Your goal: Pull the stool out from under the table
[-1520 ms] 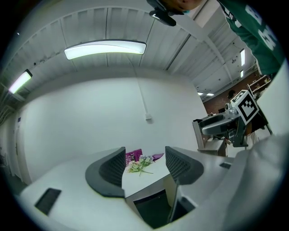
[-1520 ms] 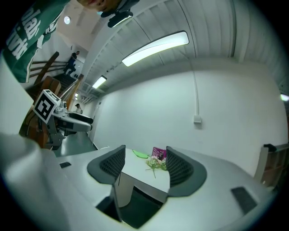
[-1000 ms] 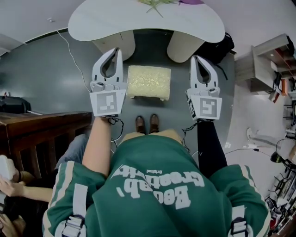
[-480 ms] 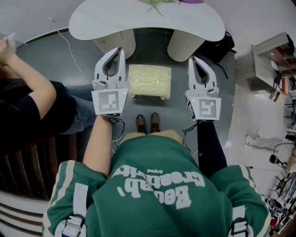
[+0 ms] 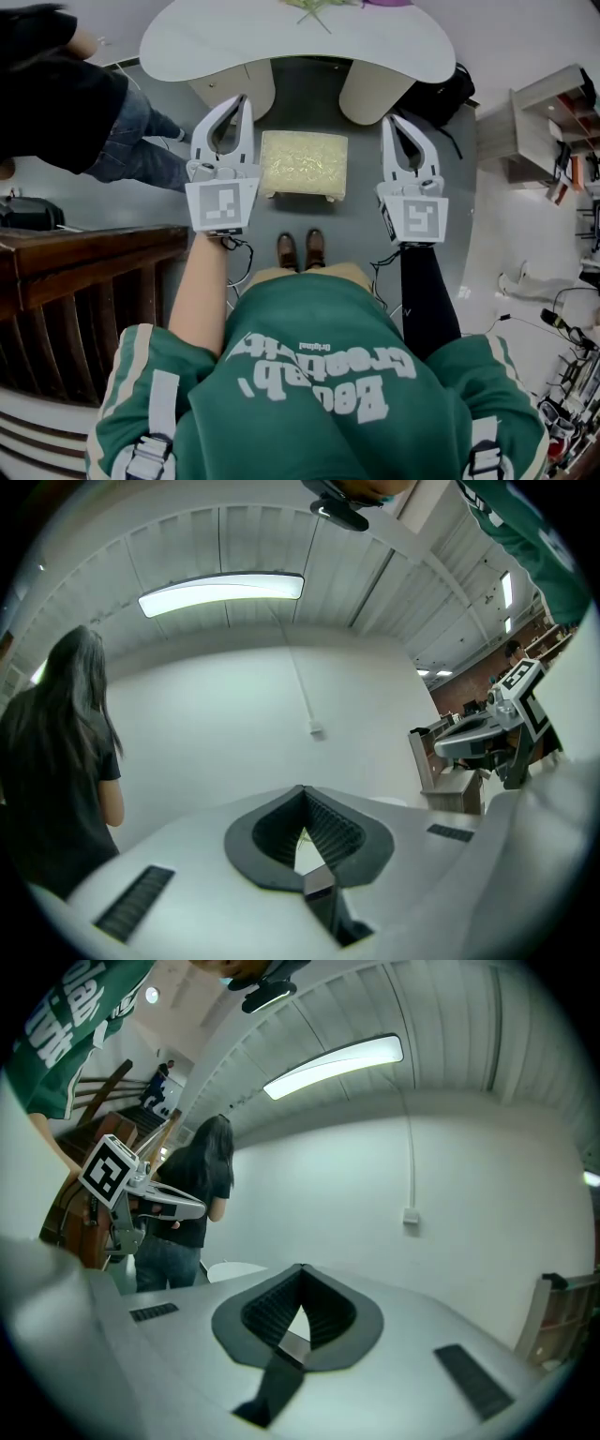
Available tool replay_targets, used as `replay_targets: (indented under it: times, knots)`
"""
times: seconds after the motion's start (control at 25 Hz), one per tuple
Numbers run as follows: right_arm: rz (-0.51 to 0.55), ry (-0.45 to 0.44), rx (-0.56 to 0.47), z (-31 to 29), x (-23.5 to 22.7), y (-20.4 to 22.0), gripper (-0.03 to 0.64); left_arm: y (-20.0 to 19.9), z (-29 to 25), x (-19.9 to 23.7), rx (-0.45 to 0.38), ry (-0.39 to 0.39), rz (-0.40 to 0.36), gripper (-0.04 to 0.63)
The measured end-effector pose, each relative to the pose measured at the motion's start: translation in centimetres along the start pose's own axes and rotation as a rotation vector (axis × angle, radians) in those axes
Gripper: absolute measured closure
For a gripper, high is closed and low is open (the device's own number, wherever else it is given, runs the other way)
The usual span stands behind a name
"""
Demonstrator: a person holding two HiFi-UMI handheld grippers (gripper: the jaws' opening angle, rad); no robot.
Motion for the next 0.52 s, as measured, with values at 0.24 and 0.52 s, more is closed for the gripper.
replay_targets:
  times: [0.24, 0.52]
  knots:
    - [0.0, -0.004, -0.006, -0.15, 0.21, -0.12, 0.611, -0.56, -0.03, 0.37, 0.001, -0.018, 0.023, 0.581]
    - [-0.005, 0.003, 0.002, -0.28, 0.45, -0.4, 0.611, 0.14, 0.43, 0.87, 0.01, -0.016, 0.007, 0.581]
Point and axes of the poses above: the fingertips, and each gripper's own axes: z backward along the fingers, x to its left, y out of its underside, the point moved 8 cm from there along z, backward along the fingers, and after that the axes turned 5 degrees about -y, right-handed, at the moved point
